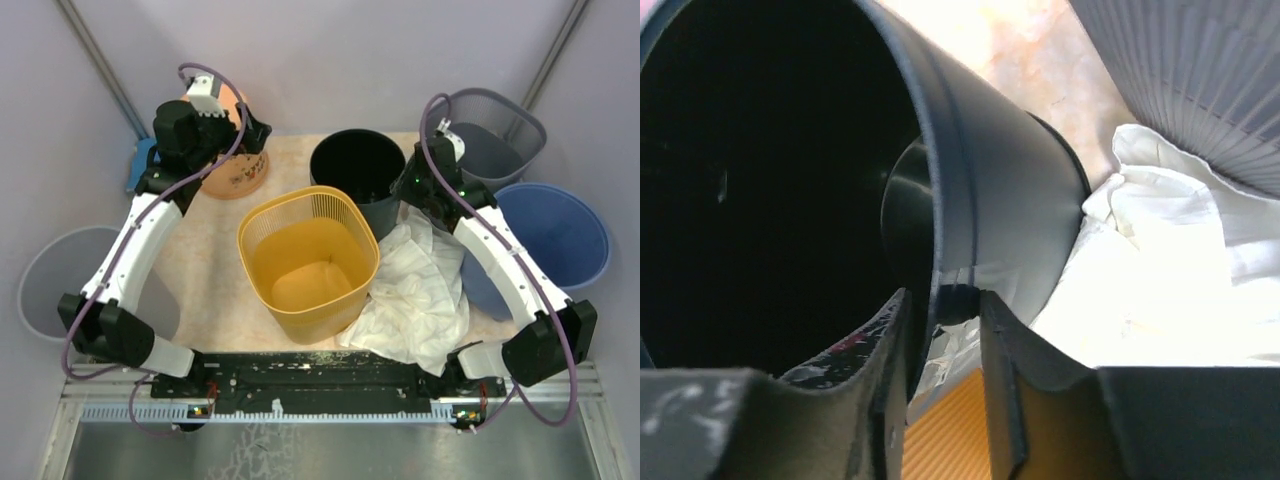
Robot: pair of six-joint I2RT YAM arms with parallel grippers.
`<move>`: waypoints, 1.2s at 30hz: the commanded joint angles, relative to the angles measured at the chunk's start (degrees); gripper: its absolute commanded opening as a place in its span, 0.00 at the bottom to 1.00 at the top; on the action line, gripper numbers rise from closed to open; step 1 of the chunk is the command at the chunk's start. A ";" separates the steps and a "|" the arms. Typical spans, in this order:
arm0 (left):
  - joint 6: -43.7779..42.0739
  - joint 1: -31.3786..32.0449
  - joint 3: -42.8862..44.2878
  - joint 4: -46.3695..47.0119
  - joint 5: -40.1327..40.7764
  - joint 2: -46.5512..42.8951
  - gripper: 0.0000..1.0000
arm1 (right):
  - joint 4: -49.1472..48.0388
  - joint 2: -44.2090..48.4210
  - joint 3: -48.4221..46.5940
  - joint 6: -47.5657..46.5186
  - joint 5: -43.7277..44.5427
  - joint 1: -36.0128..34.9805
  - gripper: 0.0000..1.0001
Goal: Turn the large container upside down
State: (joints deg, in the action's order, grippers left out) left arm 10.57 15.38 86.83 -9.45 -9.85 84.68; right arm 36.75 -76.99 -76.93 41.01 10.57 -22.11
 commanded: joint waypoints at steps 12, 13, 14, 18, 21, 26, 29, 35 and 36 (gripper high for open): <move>0.56 0.09 -4.87 -2.96 -4.76 -12.01 0.99 | -7.93 -13.33 -16.56 -10.17 3.82 -0.30 0.00; 0.52 0.09 -5.05 -3.24 -4.69 -12.28 0.99 | -6.90 -15.50 -18.90 -11.30 5.11 -0.30 0.00; 0.37 0.09 -5.08 -3.59 -4.66 -12.41 0.99 | -6.07 -16.92 -21.05 -11.99 5.87 -0.30 0.00; -0.17 0.09 -5.09 -4.33 -4.11 -12.93 0.99 | -4.52 -22.25 -27.80 -14.54 7.24 -0.30 0.10; -0.51 0.09 -5.00 -4.43 -3.48 -13.40 0.99 | -6.10 -21.46 -30.50 -17.50 6.00 -0.30 0.40; -0.05 0.09 -4.91 -5.14 -3.51 -13.79 0.99 | -13.18 -15.24 -29.17 -25.12 -5.97 -0.35 0.67; 0.23 0.09 -4.84 -5.95 -3.23 -14.53 0.99 | -15.92 -11.56 -27.50 -28.65 -15.63 -0.39 0.70; 0.77 0.09 -4.29 -9.29 -1.34 -16.07 0.99 | -5.61 -14.44 -34.66 -35.81 -24.53 -5.15 0.74; 0.96 0.09 -4.03 -10.53 -0.84 -16.23 0.99 | -3.00 -15.75 -36.50 -37.23 -24.57 -6.42 0.75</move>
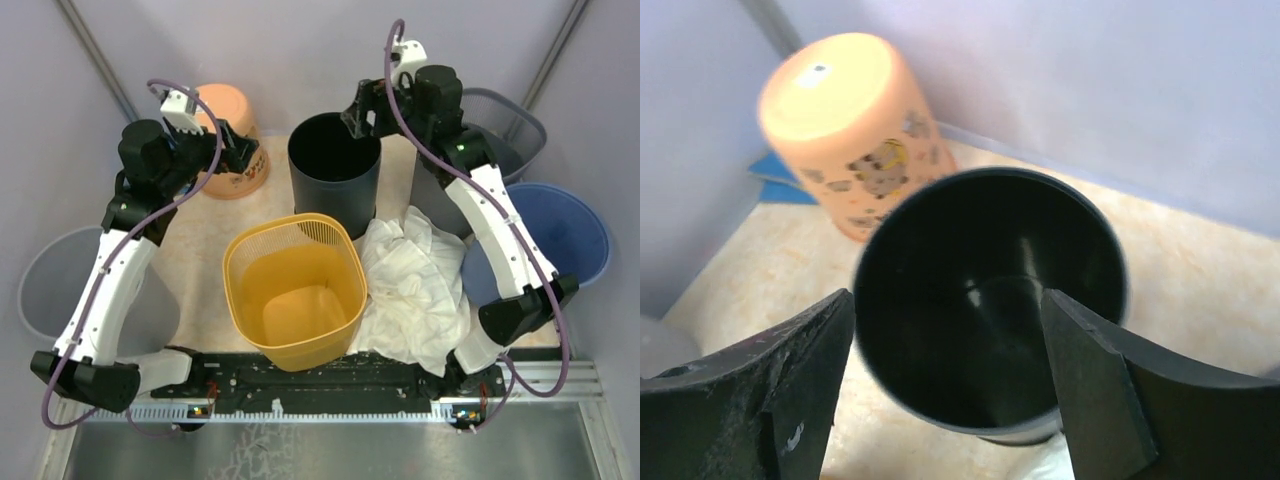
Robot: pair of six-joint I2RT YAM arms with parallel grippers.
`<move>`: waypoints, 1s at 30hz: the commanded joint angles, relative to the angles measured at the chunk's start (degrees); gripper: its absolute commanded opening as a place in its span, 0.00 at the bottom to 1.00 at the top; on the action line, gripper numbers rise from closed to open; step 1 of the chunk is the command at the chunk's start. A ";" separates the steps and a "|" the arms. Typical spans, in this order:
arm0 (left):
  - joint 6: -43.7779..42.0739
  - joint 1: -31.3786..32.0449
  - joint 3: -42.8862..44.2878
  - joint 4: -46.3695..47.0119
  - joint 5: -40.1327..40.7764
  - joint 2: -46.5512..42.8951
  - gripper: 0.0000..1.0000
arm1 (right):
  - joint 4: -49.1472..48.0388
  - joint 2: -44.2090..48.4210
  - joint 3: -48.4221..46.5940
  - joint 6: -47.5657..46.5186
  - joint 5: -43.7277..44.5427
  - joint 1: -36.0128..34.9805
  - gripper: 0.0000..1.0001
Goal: Turn the large container upside down
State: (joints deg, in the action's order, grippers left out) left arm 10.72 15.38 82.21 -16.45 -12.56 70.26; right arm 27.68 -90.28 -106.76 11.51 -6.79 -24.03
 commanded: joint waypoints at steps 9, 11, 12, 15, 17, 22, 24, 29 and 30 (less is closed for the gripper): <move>3.03 0.01 2.43 -11.64 9.48 -4.44 0.99 | 17.33 -14.45 -16.01 -13.14 -4.71 -11.69 0.83; 3.84 0.01 2.15 -12.19 11.28 -5.35 0.99 | 18.20 -16.43 -16.77 -13.18 -3.01 -12.20 0.83; 4.21 -0.04 1.90 -12.14 11.86 -5.86 0.99 | 18.46 -17.34 -17.13 -13.18 -2.38 -12.40 0.83; 4.48 0.00 1.11 -11.78 12.79 -6.97 0.99 | 19.42 -19.59 -17.75 -13.50 -1.74 -12.73 0.82; 4.35 -0.04 0.86 -11.77 13.32 -7.28 0.99 | 20.00 -20.60 -17.90 -13.73 -1.56 -13.04 0.81; 4.07 0.00 0.28 -11.35 12.92 -7.33 0.99 | 20.34 -21.99 -17.74 -13.88 -0.04 -13.95 0.67; 4.11 -0.07 -0.01 -11.11 12.76 -7.26 0.99 | 20.46 -22.45 -18.06 -13.88 -0.01 -14.42 0.59; 4.07 -0.02 -0.39 -10.89 12.56 -7.25 0.99 | 21.34 -24.15 -19.52 -13.85 -0.16 -15.41 0.48; 4.05 0.00 -0.39 -10.89 12.56 -7.22 0.99 | 21.40 -24.45 -19.72 -13.60 -0.10 -15.47 0.43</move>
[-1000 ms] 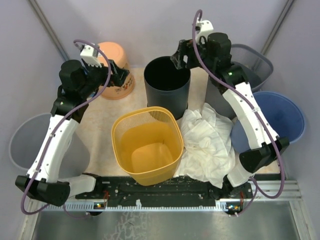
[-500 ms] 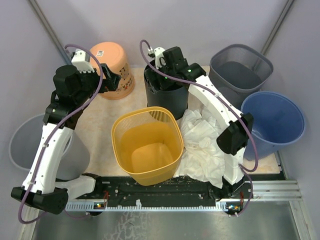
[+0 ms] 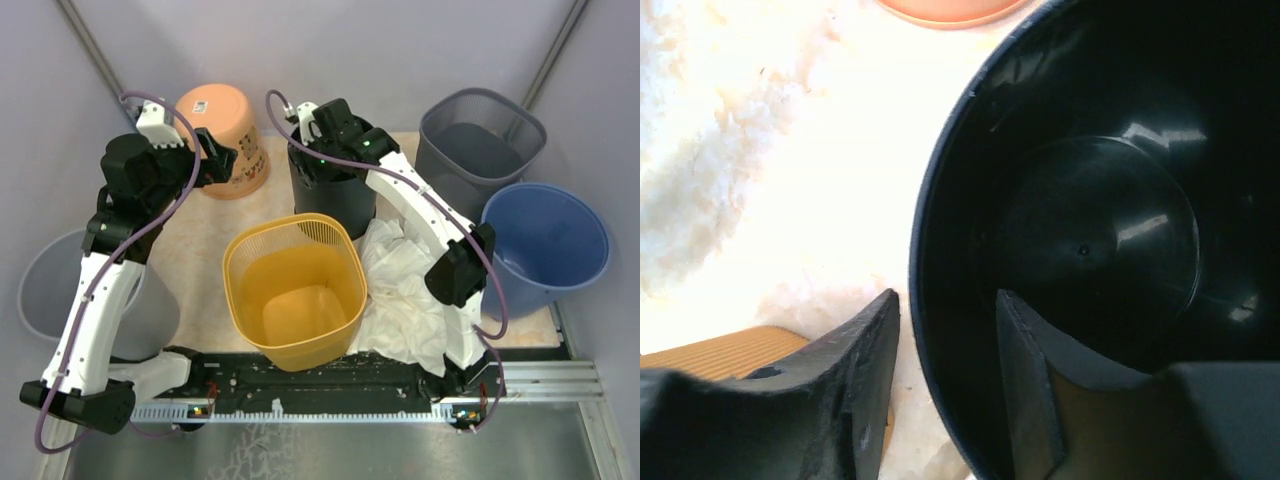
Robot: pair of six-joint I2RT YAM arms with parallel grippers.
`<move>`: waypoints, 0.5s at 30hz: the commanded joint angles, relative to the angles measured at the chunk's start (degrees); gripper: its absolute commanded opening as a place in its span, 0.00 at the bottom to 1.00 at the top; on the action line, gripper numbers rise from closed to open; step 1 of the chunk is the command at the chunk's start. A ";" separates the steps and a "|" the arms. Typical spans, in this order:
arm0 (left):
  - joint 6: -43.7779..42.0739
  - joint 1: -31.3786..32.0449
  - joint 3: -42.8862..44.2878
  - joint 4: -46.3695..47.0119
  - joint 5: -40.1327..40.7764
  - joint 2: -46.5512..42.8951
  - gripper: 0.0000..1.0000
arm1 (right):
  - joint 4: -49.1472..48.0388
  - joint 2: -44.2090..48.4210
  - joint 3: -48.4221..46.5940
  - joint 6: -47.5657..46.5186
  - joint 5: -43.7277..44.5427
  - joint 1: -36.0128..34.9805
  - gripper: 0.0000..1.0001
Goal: Turn the large container upside down
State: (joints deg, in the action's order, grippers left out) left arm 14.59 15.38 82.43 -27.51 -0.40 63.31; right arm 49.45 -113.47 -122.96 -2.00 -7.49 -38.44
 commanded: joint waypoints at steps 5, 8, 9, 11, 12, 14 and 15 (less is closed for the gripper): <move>-0.03 0.00 -0.70 0.26 0.40 -0.27 0.99 | 0.84 -2.77 -6.14 0.58 0.55 -1.37 0.27; -0.09 0.00 -0.61 0.39 0.32 -0.50 0.99 | 1.33 -3.51 -6.67 0.51 1.18 -1.56 0.37; -0.09 0.00 -0.67 0.48 0.29 -0.73 0.99 | 1.35 -3.80 -6.62 0.51 1.67 -1.60 0.38; -0.01 0.00 -1.41 1.28 0.23 -1.40 0.99 | 1.48 -4.54 -6.51 0.50 3.63 -1.80 0.35; 0.12 0.00 -1.85 1.88 0.22 -1.77 0.99 | 1.56 -4.93 -6.68 0.63 4.70 -1.95 0.30; 0.75 0.00 -2.47 2.71 0.20 -2.12 0.99 | 2.35 -6.33 -9.11 1.44 6.23 -1.99 0.01; 1.12 0.00 -2.53 2.91 0.09 -2.09 0.99 | 3.36 -7.31 -11.69 2.05 7.12 -1.95 0.00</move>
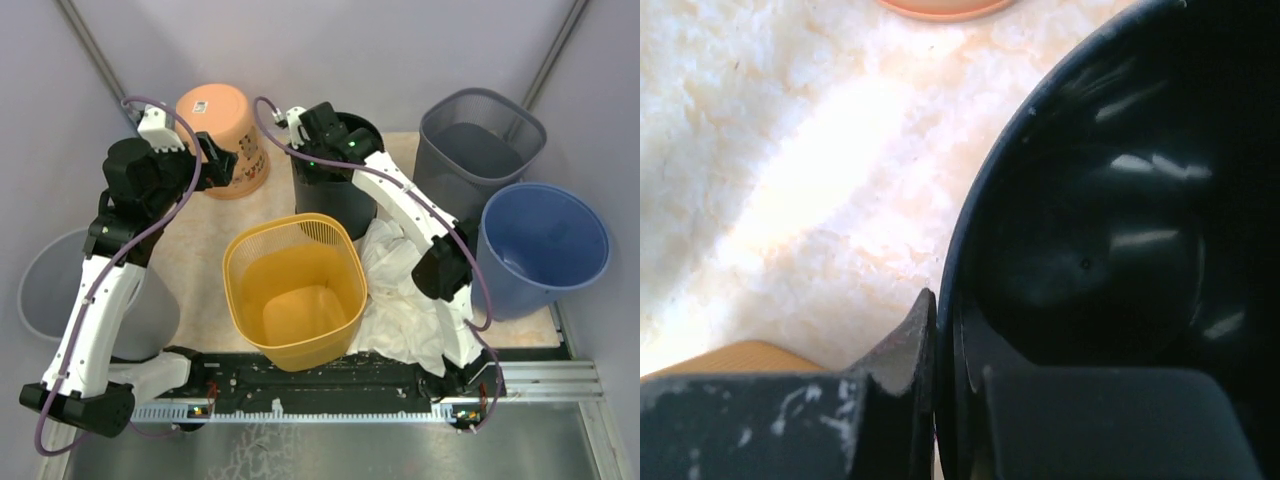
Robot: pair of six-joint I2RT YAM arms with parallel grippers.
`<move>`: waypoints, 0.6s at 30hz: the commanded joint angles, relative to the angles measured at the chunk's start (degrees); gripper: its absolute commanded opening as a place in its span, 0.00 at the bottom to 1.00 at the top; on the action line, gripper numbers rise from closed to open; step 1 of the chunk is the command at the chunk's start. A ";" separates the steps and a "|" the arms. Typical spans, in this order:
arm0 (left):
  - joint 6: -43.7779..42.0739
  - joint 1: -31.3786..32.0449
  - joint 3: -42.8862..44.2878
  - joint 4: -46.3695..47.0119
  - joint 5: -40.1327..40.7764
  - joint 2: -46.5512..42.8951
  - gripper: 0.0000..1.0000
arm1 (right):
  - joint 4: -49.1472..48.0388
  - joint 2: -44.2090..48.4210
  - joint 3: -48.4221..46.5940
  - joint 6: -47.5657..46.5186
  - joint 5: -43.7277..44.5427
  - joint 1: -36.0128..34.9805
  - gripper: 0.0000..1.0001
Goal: Turn the large container upside down
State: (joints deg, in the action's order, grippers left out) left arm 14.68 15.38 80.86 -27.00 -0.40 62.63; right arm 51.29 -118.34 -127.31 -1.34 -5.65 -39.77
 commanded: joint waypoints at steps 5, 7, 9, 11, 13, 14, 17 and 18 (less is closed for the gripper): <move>2.16 -0.01 -0.88 2.22 0.25 -0.74 0.99 | 1.01 -3.00 -16.07 5.28 7.73 -0.32 0.00; 2.23 0.00 -0.88 2.32 0.69 -0.31 0.99 | -4.82 -0.58 -13.87 9.38 8.24 0.77 0.00; 2.26 0.00 -0.78 2.16 1.19 0.22 0.99 | -10.78 2.36 -10.16 14.92 7.16 2.73 0.00; 2.72 0.00 -0.92 2.13 1.65 0.23 0.99 | -18.07 5.80 -4.39 21.57 5.25 5.04 0.00; 3.36 0.00 -1.24 2.13 1.53 0.09 0.99 | -27.69 11.28 4.06 29.46 2.66 7.36 0.00; 3.64 0.00 -1.45 2.21 1.35 0.00 0.99 | -33.33 13.95 9.44 32.52 1.91 8.28 0.00; 4.02 0.00 -1.45 1.43 1.02 -0.13 0.99 | -48.93 20.56 22.35 39.53 3.91 9.84 0.00; 4.00 0.00 -1.45 1.16 1.13 -0.14 0.99 | -51.98 21.87 24.93 41.28 5.22 9.88 0.00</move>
State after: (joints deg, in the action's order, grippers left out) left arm 17.61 15.38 79.70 -26.59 0.40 62.85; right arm 28.42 -105.95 -110.59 23.00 0.45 -31.16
